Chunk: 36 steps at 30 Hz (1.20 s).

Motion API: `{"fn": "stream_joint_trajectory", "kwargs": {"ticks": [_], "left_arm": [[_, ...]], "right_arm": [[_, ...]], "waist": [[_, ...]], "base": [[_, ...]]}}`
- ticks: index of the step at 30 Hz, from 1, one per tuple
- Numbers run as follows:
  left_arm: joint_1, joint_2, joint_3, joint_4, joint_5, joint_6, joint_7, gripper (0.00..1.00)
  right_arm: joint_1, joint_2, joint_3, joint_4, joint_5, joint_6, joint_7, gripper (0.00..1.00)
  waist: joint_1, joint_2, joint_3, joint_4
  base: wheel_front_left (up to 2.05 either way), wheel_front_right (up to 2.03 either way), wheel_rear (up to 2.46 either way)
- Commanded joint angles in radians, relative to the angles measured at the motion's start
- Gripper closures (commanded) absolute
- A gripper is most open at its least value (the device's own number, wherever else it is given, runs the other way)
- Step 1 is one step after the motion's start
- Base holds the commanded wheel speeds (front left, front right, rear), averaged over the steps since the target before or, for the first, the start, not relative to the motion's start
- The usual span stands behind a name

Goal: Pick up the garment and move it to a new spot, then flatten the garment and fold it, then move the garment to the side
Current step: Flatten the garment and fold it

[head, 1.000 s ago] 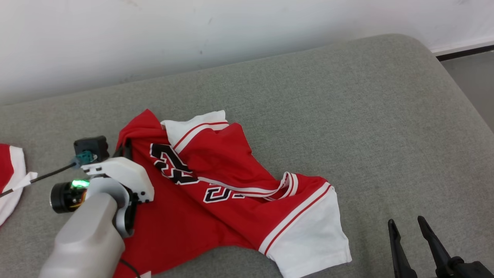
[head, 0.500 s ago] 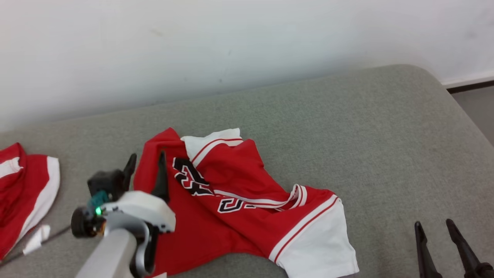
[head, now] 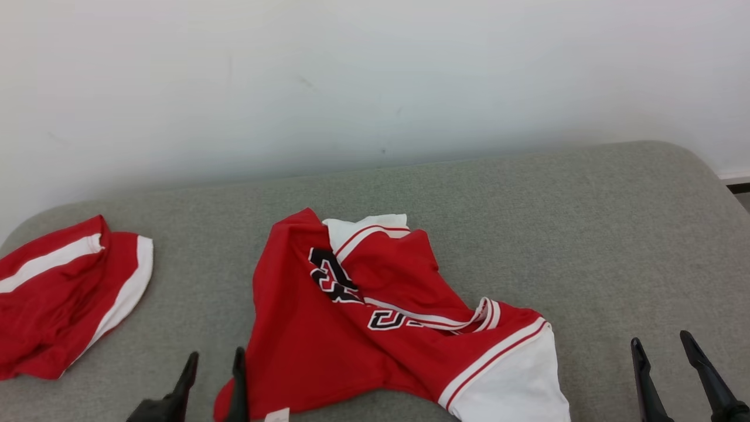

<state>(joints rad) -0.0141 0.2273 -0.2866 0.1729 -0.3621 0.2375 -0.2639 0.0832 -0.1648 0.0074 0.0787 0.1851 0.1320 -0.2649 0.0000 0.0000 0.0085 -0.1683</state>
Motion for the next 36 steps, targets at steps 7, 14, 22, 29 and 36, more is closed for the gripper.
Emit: {"fn": "stream_joint_trajectory", "kwargs": {"ticks": [7,14,22,29,36], "left_arm": [[0.116,-0.048,0.091,-0.037,0.066,-0.059,0.000,0.00],[0.189,-0.101,0.176,-0.047,0.126,-0.112,0.000,0.00],[0.220,-0.130,0.239,-0.033,0.174,-0.187,-0.001,0.00],[0.209,-0.150,0.271,-0.012,0.201,-0.231,-0.001,0.00],[0.196,-0.163,0.289,-0.013,0.223,-0.255,-0.001,0.00]], "right_arm": [[0.014,-0.003,0.006,0.011,0.003,-0.003,0.001,0.00],[0.023,0.006,0.019,0.046,0.017,-0.003,0.001,0.00],[0.013,0.015,0.035,0.069,0.034,-0.003,0.001,0.00],[0.009,0.019,0.045,0.071,0.041,-0.003,0.001,0.00],[0.007,0.016,0.050,0.063,0.044,-0.003,0.001,0.00]], "waist": [[0.0000,0.0000,-0.010,0.069],[0.0000,0.0000,-0.031,0.097],[0.0000,0.0000,-0.045,0.106],[0.0000,0.0000,-0.045,0.103],[0.0000,0.0000,-0.043,0.092]], "base": [[0.00,0.00,0.00],[0.00,0.00,0.00],[0.00,0.00,0.00],[0.00,0.00,0.00],[0.00,0.00,0.00]]}}
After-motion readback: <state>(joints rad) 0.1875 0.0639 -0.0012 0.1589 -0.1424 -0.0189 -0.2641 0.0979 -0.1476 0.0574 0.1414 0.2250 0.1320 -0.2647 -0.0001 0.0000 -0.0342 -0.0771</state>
